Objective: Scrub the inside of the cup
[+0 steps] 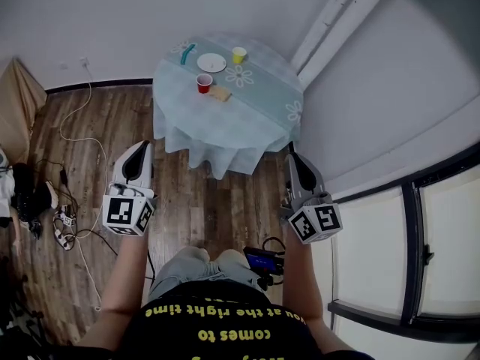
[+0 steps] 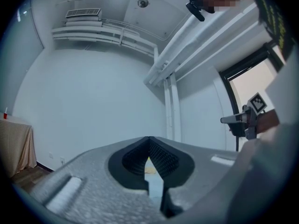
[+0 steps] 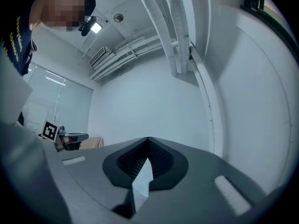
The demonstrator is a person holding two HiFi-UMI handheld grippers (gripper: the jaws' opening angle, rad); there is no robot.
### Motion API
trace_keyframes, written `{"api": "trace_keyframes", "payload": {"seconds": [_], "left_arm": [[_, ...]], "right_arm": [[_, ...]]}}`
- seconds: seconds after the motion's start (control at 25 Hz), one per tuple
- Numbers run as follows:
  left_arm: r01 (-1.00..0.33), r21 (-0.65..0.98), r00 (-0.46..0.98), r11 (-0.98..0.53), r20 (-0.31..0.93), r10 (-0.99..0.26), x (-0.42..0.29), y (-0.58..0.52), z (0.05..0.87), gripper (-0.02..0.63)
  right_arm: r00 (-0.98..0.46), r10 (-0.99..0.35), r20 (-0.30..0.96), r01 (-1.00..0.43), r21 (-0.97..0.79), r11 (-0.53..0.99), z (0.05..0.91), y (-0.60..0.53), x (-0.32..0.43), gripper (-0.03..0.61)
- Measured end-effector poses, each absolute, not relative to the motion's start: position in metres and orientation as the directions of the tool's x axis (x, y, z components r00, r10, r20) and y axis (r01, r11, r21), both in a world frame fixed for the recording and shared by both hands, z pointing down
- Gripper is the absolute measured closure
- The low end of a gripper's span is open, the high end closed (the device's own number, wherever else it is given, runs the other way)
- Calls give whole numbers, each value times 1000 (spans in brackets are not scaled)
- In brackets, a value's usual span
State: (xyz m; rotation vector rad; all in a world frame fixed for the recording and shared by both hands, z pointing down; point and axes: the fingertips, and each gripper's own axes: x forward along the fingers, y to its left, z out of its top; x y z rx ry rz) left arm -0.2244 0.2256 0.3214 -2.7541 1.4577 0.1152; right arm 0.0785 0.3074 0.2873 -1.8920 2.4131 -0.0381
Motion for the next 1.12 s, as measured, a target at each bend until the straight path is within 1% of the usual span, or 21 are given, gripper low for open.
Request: {"api": "trace_keyframes", "payload": {"seconds": [0.4,0.56,1.12], "left_arm": [[-829,26,557,-559,-55,-829,-227,228,332,612],[-832,14,553,-554,-51,-832,-227,228,332,612],[-873,-6,487,-487,-38,-872,-228,191,338,612]], "right_arm": [[-260,-965,-18,-963,-72,261,299,305,69,573],[-269,-963,-29,-959,-88,270,300,300,71,574],[-356,-934,-35,-928,-105,358,310,233,71,574]]}}
